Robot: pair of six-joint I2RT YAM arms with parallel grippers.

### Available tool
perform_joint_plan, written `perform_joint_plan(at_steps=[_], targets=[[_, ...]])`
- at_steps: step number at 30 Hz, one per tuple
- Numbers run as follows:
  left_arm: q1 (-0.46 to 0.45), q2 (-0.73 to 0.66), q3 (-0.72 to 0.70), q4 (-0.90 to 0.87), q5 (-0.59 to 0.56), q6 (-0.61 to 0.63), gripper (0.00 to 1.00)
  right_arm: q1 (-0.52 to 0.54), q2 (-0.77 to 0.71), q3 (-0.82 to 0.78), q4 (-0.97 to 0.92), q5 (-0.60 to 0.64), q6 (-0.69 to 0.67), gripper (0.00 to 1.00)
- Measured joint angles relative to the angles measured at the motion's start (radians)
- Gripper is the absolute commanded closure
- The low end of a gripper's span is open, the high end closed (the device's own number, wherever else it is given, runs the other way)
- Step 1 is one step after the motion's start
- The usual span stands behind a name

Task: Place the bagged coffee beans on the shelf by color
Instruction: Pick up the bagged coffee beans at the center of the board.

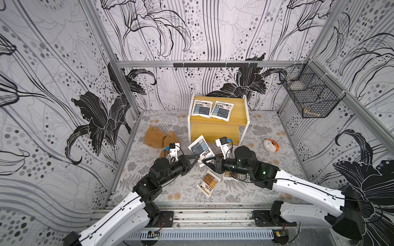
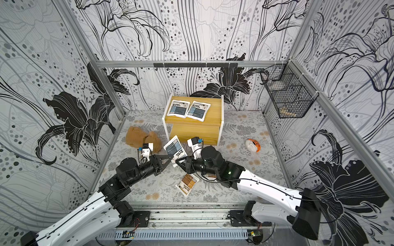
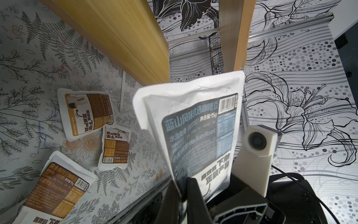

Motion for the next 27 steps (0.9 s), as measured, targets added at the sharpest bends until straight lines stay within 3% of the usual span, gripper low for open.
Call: perform_joint_plan(at_steps=[5,9,10,14,17,22,27], targets=[[-0.002,-0.003,0.004,0.000,-0.001,0.002,0.93,0.002,0.000,0.021,-0.032,0.021,-0.007,0.97],[-0.002,-0.005,0.017,0.000,-0.001,0.006,0.88,0.004,0.000,0.037,-0.041,0.032,-0.010,1.00],[-0.002,-0.005,0.019,0.000,-0.001,0.008,0.83,0.004,0.000,0.040,-0.042,0.033,-0.010,1.00],[-0.002,-0.005,0.042,-0.032,-0.004,0.034,0.46,0.004,-0.003,0.051,-0.073,0.060,-0.014,1.00],[-0.002,-0.005,0.095,-0.116,-0.020,0.089,0.31,0.004,-0.013,0.098,-0.181,0.106,-0.038,1.00],[-0.002,0.009,0.250,-0.293,-0.055,0.264,0.29,0.003,-0.024,0.270,-0.465,0.181,-0.127,1.00],[-0.002,0.116,0.443,-0.460,-0.042,0.533,0.30,0.003,0.011,0.455,-0.740,0.185,-0.260,1.00]])
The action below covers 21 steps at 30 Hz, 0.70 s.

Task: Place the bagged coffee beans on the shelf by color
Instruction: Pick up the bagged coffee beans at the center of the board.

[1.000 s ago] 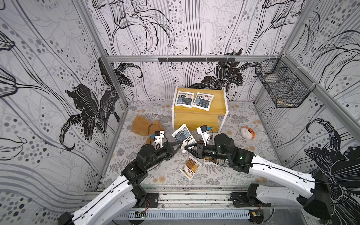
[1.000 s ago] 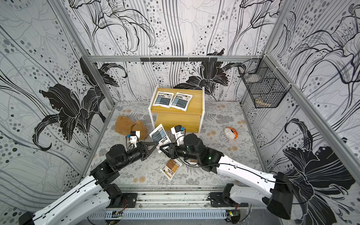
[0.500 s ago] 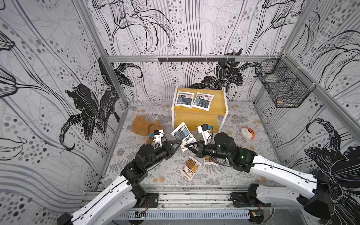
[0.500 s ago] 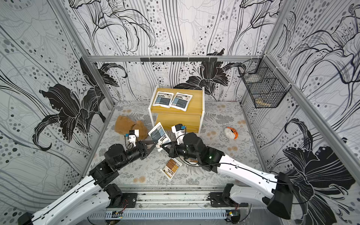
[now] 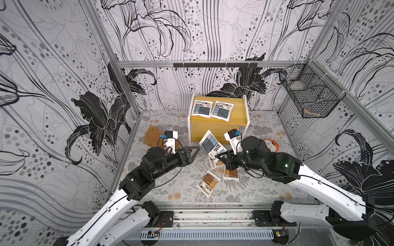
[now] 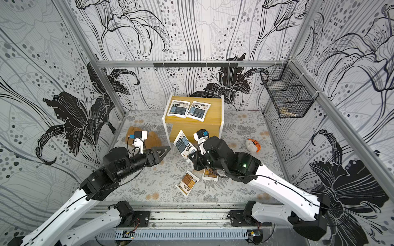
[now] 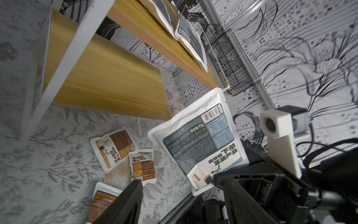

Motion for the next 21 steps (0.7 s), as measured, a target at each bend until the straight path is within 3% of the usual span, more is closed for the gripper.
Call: perform_joint_plan(at_steps=[6,11,21], targets=[[-0.002,0.178,0.201,-0.231,0.007,0.345,0.32,0.000,0.094,0.099,-0.201,-0.012,-0.119,1.00],[-0.003,0.232,0.322,-0.360,0.016,0.572,0.35,0.000,0.158,0.153,-0.290,-0.062,-0.198,1.00],[-0.004,0.298,0.423,-0.487,0.096,0.891,0.42,0.000,0.182,0.178,-0.318,-0.197,-0.296,1.00]])
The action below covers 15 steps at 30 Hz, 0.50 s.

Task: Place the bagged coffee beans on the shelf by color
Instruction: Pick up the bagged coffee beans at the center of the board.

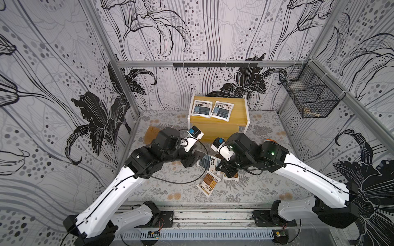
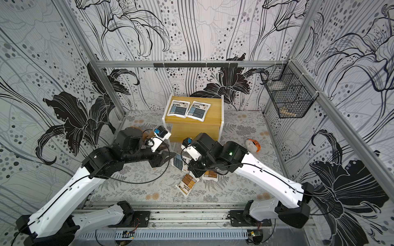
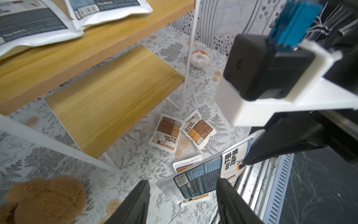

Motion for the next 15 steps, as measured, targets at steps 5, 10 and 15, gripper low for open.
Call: perform_joint_plan(at_steps=[5,10,15], targets=[[-0.013,0.067,0.021,-0.045,0.019,0.084,0.43,0.000,-0.001,0.000,0.009,-0.043,-0.013,1.00],[-0.024,0.082,0.037,-0.068,0.023,0.124,0.53,0.000,-0.011,0.000,0.008,-0.063,-0.013,1.00],[-0.031,0.085,0.044,-0.072,0.026,0.134,0.59,0.000,-0.029,-0.004,0.009,-0.071,-0.013,1.00]])
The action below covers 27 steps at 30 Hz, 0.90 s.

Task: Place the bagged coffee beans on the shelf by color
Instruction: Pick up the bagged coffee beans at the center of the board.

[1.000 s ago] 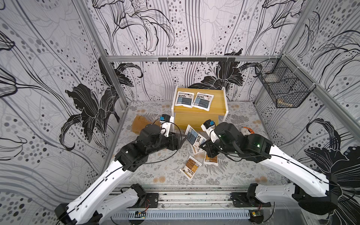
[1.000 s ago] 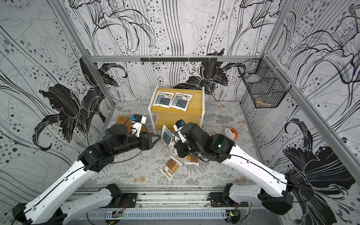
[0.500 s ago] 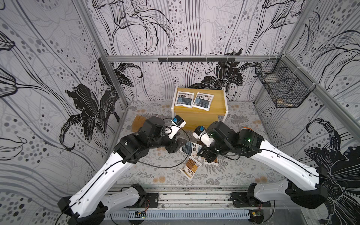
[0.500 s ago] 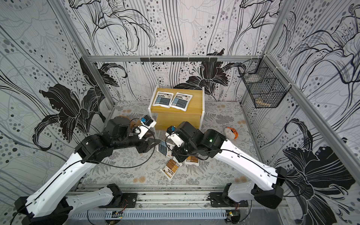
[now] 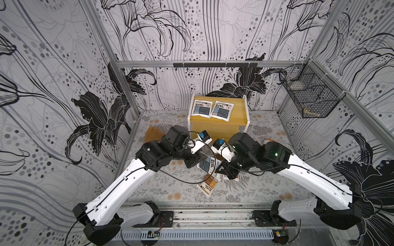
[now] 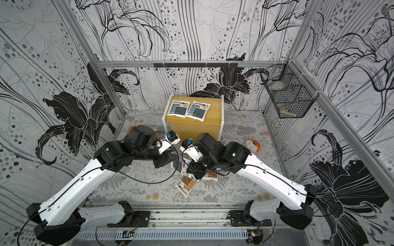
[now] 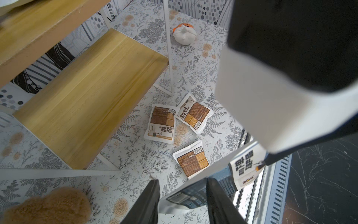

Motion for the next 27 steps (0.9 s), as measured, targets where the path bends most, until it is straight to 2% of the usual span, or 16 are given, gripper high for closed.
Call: perform_joint_plan(at_steps=[6,9,15,21,22,23,25,27], targets=[[-0.011,0.005,0.000,-0.013,0.002,0.016,0.56,0.000,-0.010,-0.012,0.002,-0.013,0.000,1.00],[-0.014,0.011,0.000,-0.023,-0.002,0.023,0.69,0.000,-0.010,-0.013,-0.004,-0.013,-0.003,1.00],[-0.015,0.026,0.003,-0.043,-0.013,0.038,0.99,0.001,-0.010,-0.013,-0.019,-0.008,-0.015,1.00],[-0.020,0.030,0.003,-0.045,-0.014,0.035,1.00,0.001,-0.011,-0.014,-0.020,0.006,-0.015,0.98],[-0.020,0.030,0.003,-0.045,-0.014,0.033,1.00,0.001,-0.011,-0.014,-0.019,0.011,-0.015,0.92],[-0.020,0.030,0.003,-0.044,-0.014,0.031,1.00,0.001,-0.014,-0.016,-0.019,0.018,-0.014,0.77],[-0.020,0.029,0.002,-0.042,-0.016,0.015,1.00,0.001,-0.024,-0.017,-0.009,0.042,-0.014,0.40],[-0.020,0.024,-0.008,-0.032,-0.016,-0.012,1.00,0.001,-0.042,-0.017,0.015,0.081,-0.011,0.23]])
